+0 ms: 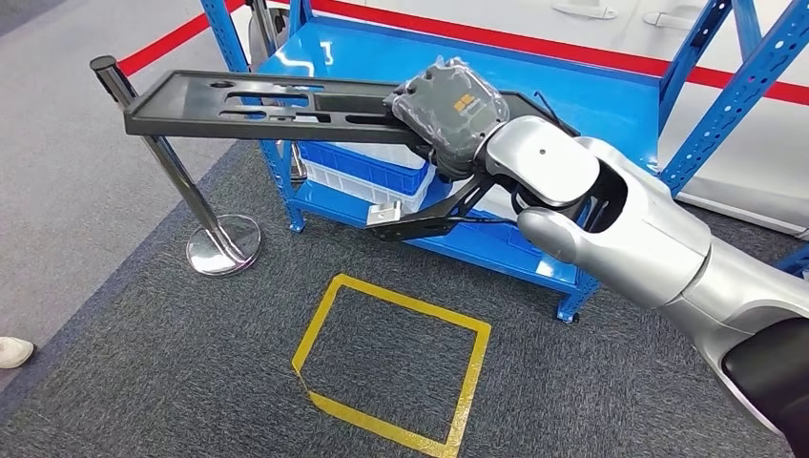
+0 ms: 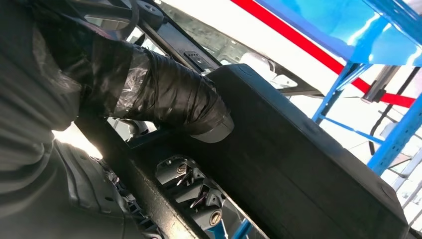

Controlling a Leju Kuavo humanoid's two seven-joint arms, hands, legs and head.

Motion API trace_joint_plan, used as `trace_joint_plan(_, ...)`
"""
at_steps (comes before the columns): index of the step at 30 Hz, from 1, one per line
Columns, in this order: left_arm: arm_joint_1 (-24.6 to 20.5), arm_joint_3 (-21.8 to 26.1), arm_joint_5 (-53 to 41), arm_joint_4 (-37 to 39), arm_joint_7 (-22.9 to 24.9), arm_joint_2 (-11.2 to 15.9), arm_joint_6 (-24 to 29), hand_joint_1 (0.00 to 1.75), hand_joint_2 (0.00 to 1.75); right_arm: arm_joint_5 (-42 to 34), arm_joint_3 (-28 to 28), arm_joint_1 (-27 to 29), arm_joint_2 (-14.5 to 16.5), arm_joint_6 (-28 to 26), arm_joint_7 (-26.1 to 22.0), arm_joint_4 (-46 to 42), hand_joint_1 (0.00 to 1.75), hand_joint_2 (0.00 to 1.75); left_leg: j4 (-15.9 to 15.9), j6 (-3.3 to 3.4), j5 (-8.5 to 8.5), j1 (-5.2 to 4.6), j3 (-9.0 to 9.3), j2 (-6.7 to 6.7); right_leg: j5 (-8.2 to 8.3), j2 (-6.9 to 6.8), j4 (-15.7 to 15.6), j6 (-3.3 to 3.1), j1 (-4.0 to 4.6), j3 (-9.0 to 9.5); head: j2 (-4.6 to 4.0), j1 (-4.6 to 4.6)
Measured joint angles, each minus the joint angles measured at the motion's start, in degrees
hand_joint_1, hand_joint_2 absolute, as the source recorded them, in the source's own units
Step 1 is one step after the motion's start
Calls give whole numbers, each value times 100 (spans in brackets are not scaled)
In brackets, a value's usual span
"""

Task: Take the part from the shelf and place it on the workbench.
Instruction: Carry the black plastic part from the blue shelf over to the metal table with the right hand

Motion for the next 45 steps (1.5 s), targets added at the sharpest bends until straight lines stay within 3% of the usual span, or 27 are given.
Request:
trace_joint_plan(2,0,1,-7,0,-1,4,0,0,175,3,0,-2,0,-2,1,-1,175,175,-777,75,305,-35,445,30,-6,-27,19,3,33,-5,1,1)
trace_joint_plan(4,-4,1,-12,0,-4,11,0,0,175,13,0,-6,-1,-4,2,0,175,175,-1306,134,433,-77,723,64,-7,-44,39,28,58,-26,1,2)
trace_joint_plan(7,-6,0,-35,0,-7,15,-2,0,175,23,0,-7,-3,-6,-3,2,175,175,-1414,192,474,-87,742,50,6,-64,41,102,62,-47,0,2)
trace_joint_plan(9,-6,0,-49,0,-8,15,-8,0,175,22,0,-15,-10,-10,-13,2,175,175,-1463,244,519,-58,750,46,-142,-27,214,158,52,-118,1,4)
trace_joint_plan(12,-4,0,-54,0,-9,15,-11,0,175,82,1,-7,-35,-19,-31,2,175,175,-1480,284,550,-49,721,14,-679,35,1200,231,0,-557,0,7)
trace_joint_plan(13,-4,0,-54,0,-9,16,-11,0,175,129,2,-1,-38,-18,-34,2,175,175,-1479,285,556,-50,708,-18,-778,39,1493,250,-20,-688,0,6)
trace_joint_plan(14,-5,0,-54,0,-10,16,-11,0,175,177,3,3,-39,-14,-37,2,175,175,-1478,284,563,-49,699,-63,-768,40,1601,262,-39,-727,0,6)
trace_joint_plan(15,-9,0,-54,0,-10,17,-11,0,175,207,5,-1,-39,-9,-40,2,175,175,-1477,278,571,-49,696,-110,-647,50,1481,265,-55,-652,0,6)
trace_joint_plan(16,-14,0,-54,0,-11,17,-11,0,175,225,6,-10,-40,-6,-43,2,175,175,-1476,270,578,-49,699,-166,-446,84,1152,255,-67,-473,1,6)
trace_joint_plan(18,-28,0,-55,1,-13,3,-15,0,175,242,7,-40,-45,-5,-44,3,175,175,-1472,234,599,-40,684,-269,-128,330,370,191,-80,-78,1,1)
trace_joint_plan(20,-38,0,-58,1,-14,-11,-19,0,175,254,7,-69,-50,-4,-50,4,175,175,-1474,166,639,-3,627,-363,-53,503,0,140,-63,80,1,5)
trace_joint_plan(22,-33,0,-61,0,-13,-11,-19,0,175,265,7,-83,-50,-3,-57,4,175,175,-1506,80,688,27,589,-480,-32,401,-75,114,-54,103,1,14)
trace_joint_plan(24,-25,0,-63,0,-13,-11,-20,0,175,274,7,-94,-43,-3,-57,4,175,175,-1398,37,614,3,517,-400,22,242,-188,65,-79,161,1,8)
trace_joint_plan(25,-26,0,-65,0,-13,-11,-21,0,175,278,7,-102,-39,-4,-57,4,175,175,-1184,31,484,-12,413,-288,46,160,-237,43,-93,186,1,4)
trace_joint_plan(27,-29,0,-68,0,-11,-11,-22,0,175,280,9,-107,-33,-3,-57,4,175,175,-468,17,123,-17,75,-79,52,9,-251,20,-73,192,0,-2)
trace_joint_plan(29,-27,0,-69,0,-11,-8,-22,0,175,280,24,-84,-33,-2,-57,4,175,175,37,-12,-20,-11,-153,-19,35,-146,-231,16,-61,184,0,-2)
trace_joint_plan(30,-22,1,-70,0,-11,-5,-22,0,175,280,33,-72,-33,-2,-57,4,175,175,-14,-26,60,-6,-112,4,22,-218,-214,24,-63,182,0,-2)
trace_joint_plan(33,-18,1,-72,0,-11,1,-22,0,175,280,44,-73,-34,-4,-57,4,175,175,-1022,-44,497,-9,440,246,-60,-400,-111,106,-63,173,1,-3)
trace_joint_plan(35,-24,0,-72,0,-11,-2,-22,0,175,280,45,-79,-36,-4,-57,4,175,175,-1367,38,561,-41,611,326,-109,-491,-42,170,-25,151,1,4)
trace_joint_plan(37,-16,0,-71,0,-11,-2,-21,0,175,280,49,-73,-33,-4,-57,3,175,175,-1365,151,557,-61,588,208,-124,-572,-31,217,-15,152,0,14)
trace_joint_plan(38,-8,0,-71,0,-11,-1,-20,0,175,280,51,-70,-31,-4,-57,3,175,175,-1374,186,566,-59,583,155,-159,-536,-12,245,-33,156,0,15)
trace_joint_plan(40,-13,0,-69,0,-11,2,-15,0,175,280,52,-66,-35,-4,-57,1,175,175,-1400,246,592,-49,587,51,-387,-284,277,284,-73,44,0,16)
trace_joint_plan(41,-16,0,-69,0,-11,2,-14,0,175,280,52,-62,-42,-4,-57,1,175,175,-1407,264,601,-49,586,-4,-577,-125,607,290,-81,-104,0,16)
trace_joint_plan(43,-18,0,-69,0,-11,3,-11,0,175,280,52,-35,-62,-4,-57,2,175,175,-1407,287,611,-73,576,-130,-895,8,1388,265,-68,-492,0,16)
trace_joint_plan(44,-17,0,-68,0,-11,3,-9,0,175,280,53,-14,-68,-4,-57,2,175,175,-1407,296,614,-92,574,-205,-926,23,1619,236,-50,-625,1,16)
trace_joint_plan(45,-17,0,-67,0,-14,4,-6,0,175,280,54,3,-72,-4,-57,2,175,175,-1406,305,619,-115,576,-286,-832,39,1620,188,-27,-655,1,15)
